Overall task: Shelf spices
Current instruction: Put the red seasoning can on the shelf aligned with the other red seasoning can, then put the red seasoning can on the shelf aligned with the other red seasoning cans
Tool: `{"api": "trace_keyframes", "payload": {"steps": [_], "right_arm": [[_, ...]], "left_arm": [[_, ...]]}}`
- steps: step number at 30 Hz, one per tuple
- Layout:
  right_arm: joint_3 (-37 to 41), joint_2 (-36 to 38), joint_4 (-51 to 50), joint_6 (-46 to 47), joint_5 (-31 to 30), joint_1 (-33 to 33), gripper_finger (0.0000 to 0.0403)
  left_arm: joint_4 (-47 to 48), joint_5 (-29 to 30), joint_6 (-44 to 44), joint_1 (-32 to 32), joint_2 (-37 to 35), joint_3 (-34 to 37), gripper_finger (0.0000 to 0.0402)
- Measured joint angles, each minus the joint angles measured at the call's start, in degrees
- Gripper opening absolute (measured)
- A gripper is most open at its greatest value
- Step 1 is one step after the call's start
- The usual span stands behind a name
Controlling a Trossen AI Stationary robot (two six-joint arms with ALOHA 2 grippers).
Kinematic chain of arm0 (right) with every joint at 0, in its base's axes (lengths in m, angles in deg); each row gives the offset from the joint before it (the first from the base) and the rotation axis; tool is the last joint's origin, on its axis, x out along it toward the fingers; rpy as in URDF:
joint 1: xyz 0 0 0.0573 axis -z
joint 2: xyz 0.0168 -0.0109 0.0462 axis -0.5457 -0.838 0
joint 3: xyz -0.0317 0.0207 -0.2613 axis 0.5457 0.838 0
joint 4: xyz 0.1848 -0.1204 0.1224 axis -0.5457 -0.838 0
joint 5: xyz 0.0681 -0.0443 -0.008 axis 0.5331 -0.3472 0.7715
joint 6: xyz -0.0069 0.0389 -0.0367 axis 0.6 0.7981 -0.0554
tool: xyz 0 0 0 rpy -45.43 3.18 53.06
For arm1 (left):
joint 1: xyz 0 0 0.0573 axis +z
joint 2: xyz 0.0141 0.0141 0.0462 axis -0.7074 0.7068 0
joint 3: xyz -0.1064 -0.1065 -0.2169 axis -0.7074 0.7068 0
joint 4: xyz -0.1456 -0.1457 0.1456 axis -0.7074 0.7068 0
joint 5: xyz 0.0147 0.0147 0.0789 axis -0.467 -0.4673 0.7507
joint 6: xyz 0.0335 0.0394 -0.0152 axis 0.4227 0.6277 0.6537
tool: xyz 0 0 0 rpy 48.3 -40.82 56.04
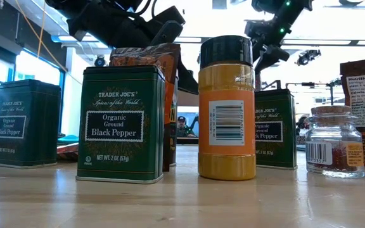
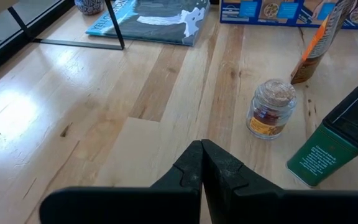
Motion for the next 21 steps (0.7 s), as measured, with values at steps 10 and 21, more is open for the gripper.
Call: {"api": "trace_keyframes", "payload": {"steps": [10,21], "right_arm": [[0.0,-0.3,1.2,1.1,-4.6,-1.9,0.0288],[0.0,0.2,0.5,12.5,-6.9,-6.7,0.0288]], "left_arm": [[-0.4,0.0,0.0,0.0,0.0,0.0,0.0000],[-0.9,0.0,0.0,0.0,0.0,0.0,0.0000]]}}
